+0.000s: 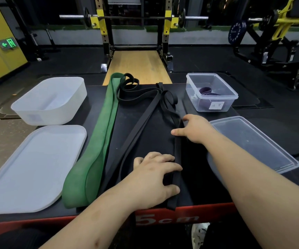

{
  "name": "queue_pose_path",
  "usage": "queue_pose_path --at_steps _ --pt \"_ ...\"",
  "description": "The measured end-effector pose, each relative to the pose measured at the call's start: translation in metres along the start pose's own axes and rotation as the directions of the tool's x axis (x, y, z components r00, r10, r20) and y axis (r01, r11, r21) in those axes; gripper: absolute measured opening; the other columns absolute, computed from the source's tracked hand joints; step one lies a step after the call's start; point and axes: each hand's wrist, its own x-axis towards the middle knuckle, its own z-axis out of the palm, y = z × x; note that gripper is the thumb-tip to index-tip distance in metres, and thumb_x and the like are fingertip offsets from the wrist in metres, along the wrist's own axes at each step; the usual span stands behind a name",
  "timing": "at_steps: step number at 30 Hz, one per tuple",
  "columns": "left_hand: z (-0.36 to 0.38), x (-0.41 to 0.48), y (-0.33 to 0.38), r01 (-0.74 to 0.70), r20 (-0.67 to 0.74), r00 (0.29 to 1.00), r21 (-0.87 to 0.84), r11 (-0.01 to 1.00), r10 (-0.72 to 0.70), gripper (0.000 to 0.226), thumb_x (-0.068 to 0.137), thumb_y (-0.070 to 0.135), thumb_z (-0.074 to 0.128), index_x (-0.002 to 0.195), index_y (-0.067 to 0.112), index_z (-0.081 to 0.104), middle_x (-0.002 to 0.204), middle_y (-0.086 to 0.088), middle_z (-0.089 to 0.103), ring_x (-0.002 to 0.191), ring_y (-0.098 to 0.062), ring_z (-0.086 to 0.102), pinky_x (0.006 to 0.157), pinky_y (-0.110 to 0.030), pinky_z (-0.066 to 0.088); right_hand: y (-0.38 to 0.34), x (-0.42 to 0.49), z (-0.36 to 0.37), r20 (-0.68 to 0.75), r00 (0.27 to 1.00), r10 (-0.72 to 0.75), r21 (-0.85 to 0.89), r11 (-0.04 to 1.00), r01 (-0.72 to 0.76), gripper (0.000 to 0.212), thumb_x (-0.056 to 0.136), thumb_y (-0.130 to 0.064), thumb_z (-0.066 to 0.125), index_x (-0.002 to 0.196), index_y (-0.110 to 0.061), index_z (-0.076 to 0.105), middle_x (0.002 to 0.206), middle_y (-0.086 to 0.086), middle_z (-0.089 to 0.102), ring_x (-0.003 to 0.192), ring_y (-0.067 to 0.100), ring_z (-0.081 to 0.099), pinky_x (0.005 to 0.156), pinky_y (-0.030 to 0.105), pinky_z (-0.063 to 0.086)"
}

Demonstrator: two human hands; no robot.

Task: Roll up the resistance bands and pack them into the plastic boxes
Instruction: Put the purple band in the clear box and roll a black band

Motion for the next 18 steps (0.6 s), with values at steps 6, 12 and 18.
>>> queue_pose_path --at_steps 6,12,18 --pt "-0.001 0.004 -0.004 -0.017 0.012 1.0 0.001 1.0 0.017 0.056 0.091 0.057 0.063 0.143 0.05 0.045 0.163 0.026 0.02 0.149 0.007 -0.005 0.115 -0.034 -0.001 -0.01 0.021 0.002 0.056 0.998 0.008 -0.081 0.997 -0.004 0.069 0.08 -0.057 0.082 0.128 -0.013 0.06 0.123 0.008 0.066 0.111 0.029 0.063 0.093 0.041 0.054" --pt "-0.005 0.008 -0.007 -0.029 0.033 0.999 -0.004 1.0 0.029 0.053 0.089 0.059 0.066 0.138 0.05 0.048 0.166 0.028 0.006 0.149 0.009 -0.015 0.115 -0.034 -0.007 -0.021 0.037 -0.003 0.055 0.998 -0.022 0.064 0.998 0.018 0.044 0.089 -0.042 0.079 0.111 -0.011 0.056 0.111 0.006 0.062 0.102 0.027 0.06 0.079 0.034 0.046" --pt "-0.004 0.01 -0.015 -0.082 0.032 0.996 0.02 0.996 0.081 0.056 0.088 0.065 0.063 0.139 0.052 0.044 0.165 0.03 0.01 0.149 0.009 -0.015 0.116 -0.033 -0.008 -0.011 0.051 -0.009 0.139 0.989 -0.048 0.374 0.927 -0.007 0.044 0.086 -0.047 0.08 0.111 -0.018 0.058 0.086 0.0 0.075 0.093 0.027 0.071 0.061 0.031 0.051"
